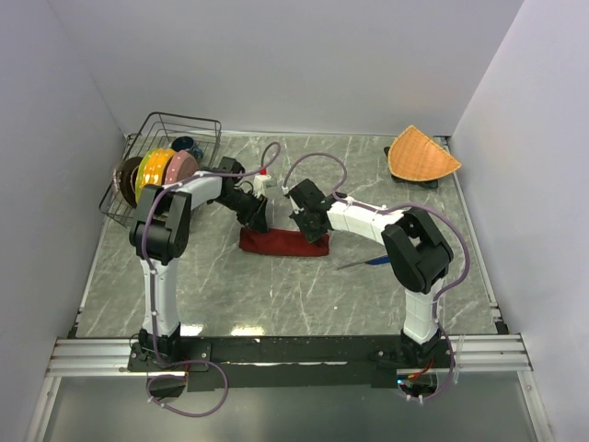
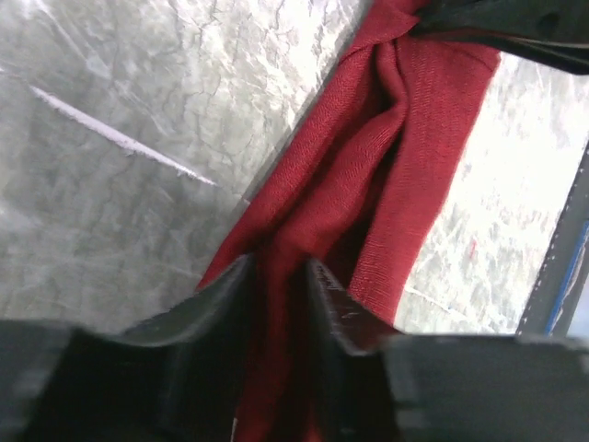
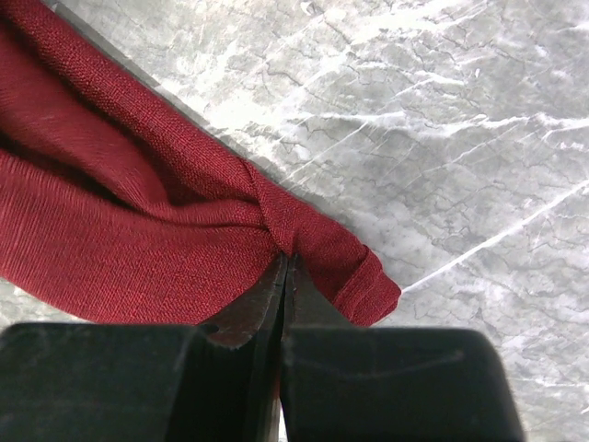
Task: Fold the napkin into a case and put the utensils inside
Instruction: Smooth out the smaller rectangle-folded napkin at the center of the board.
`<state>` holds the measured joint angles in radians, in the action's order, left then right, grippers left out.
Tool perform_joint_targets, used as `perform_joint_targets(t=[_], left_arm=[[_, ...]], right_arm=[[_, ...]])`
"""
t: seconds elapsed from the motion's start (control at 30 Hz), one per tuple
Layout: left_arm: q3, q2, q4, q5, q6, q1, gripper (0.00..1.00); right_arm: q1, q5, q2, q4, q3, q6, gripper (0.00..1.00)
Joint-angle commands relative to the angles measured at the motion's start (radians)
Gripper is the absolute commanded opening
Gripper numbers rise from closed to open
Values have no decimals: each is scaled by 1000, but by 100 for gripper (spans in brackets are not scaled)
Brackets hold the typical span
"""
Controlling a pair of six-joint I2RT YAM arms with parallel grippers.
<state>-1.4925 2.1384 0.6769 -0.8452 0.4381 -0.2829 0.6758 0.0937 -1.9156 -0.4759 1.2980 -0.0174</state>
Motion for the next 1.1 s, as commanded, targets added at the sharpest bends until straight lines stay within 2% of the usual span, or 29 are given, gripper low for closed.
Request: perform_joint_targets(t=[0.0, 0.1, 0.2, 0.33, 0.57, 0.7, 0.97, 1.03, 1.07], left_arm=[[-2, -52, -11, -115, -42, 56, 45], [11, -113, -79, -193, -94, 77, 50], [35, -162, -86, -238, -69, 74, 50], [61, -176, -28, -195, 16, 31, 52], [103, -149, -79, -152, -1, -12, 52], [100, -112, -92, -132, -19, -32, 49], [127, -98, -145, -95, -41, -41, 48], [115, -89, -126, -100, -30, -42, 45], [113, -89, -126, -100, -29, -42, 38]], right_arm=[[-10, 18, -40, -30, 15, 8, 0], [-12, 14, -51, -21, 15, 8, 0], [-12, 14, -59, -17, 18, 8, 0], [-10, 17, -66, -6, 21, 43, 0], [-10, 17, -62, 2, 20, 50, 0], [-10, 15, -59, 6, 14, 53, 0], [-10, 9, -56, 10, 10, 60, 0], [-9, 6, -57, 8, 12, 60, 0], [-10, 8, -57, 10, 14, 60, 0]])
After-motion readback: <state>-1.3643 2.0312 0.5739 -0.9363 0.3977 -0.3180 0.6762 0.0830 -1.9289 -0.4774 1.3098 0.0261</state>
